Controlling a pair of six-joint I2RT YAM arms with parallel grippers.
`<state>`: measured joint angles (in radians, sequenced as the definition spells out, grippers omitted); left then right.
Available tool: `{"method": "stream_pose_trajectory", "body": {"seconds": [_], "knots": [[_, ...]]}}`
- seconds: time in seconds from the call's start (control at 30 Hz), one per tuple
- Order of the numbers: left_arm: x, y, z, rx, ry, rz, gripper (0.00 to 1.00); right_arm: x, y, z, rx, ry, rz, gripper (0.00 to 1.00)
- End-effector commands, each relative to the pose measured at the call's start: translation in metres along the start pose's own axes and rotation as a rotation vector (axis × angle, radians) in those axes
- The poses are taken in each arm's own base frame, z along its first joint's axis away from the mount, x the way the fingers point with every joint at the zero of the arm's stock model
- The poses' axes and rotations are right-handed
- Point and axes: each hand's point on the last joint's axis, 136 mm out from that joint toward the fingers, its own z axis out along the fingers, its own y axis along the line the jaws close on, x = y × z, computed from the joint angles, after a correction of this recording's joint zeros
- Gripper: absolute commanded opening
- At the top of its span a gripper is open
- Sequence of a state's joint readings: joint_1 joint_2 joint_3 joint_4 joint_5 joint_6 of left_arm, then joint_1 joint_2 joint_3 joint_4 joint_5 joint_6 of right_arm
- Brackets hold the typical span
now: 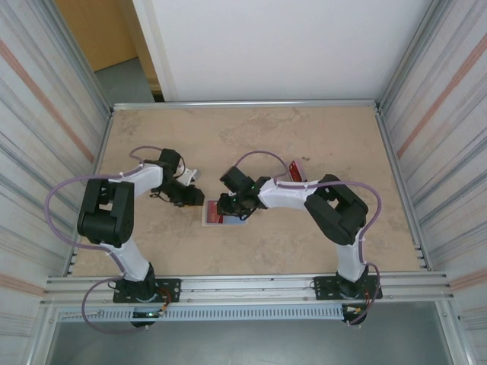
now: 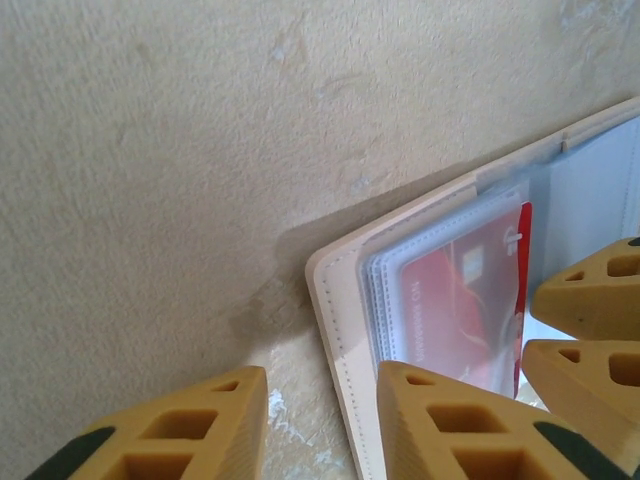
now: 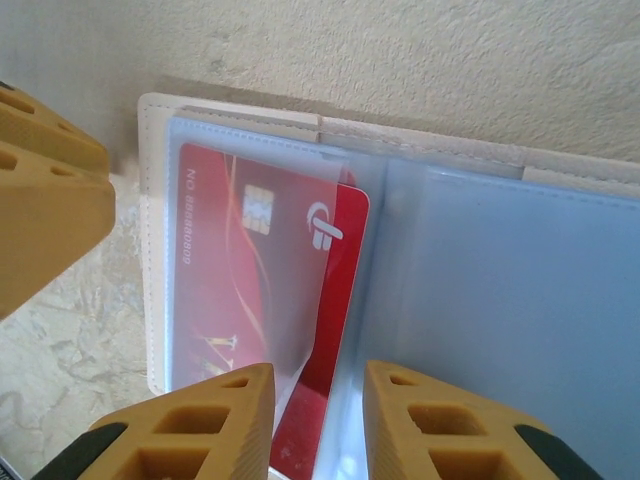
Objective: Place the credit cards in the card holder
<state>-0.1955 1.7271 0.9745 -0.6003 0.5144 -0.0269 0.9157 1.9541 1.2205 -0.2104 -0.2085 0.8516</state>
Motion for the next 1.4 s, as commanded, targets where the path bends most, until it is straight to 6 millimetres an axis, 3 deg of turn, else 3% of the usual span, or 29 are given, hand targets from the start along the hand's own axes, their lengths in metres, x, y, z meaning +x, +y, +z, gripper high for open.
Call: {"method": "stream_pose_trajectory", "body": {"seconds": [0.0, 0.27, 0.43, 0.67, 0.87, 1.1, 1.37], "knots": [[0.001, -0.005, 0.001, 0.032, -0.002, -0.042, 0.38, -0.007, 0.008, 0.003, -0.020, 0.001, -0.011, 0.29], [0.006, -0.005, 0.011, 0.068, 0.022, -0.096, 0.42, -0.009, 0.024, 0.008, -0.049, 0.014, -0.037, 0.28], [0.006, -0.011, 0.015, 0.118, 0.032, -0.118, 0.42, -0.010, 0.020, -0.007, -0.032, -0.003, -0.043, 0.29], [0.006, -0.018, 0.016, 0.165, 0.032, -0.136, 0.41, 0.001, -0.024, -0.033, 0.084, -0.027, -0.033, 0.32], [0.005, -0.023, 0.017, 0.199, 0.033, -0.147, 0.41, 0.011, -0.067, -0.031, 0.170, -0.012, 0.008, 0.27], [-0.005, -0.047, -0.003, 0.298, -0.014, -0.139, 0.39, 0.020, -0.078, -0.019, 0.176, 0.020, 0.023, 0.23], [-0.010, -0.070, -0.012, 0.428, -0.015, -0.138, 0.37, 0.017, -0.075, -0.027, 0.170, 0.006, 0.019, 0.23]]}}
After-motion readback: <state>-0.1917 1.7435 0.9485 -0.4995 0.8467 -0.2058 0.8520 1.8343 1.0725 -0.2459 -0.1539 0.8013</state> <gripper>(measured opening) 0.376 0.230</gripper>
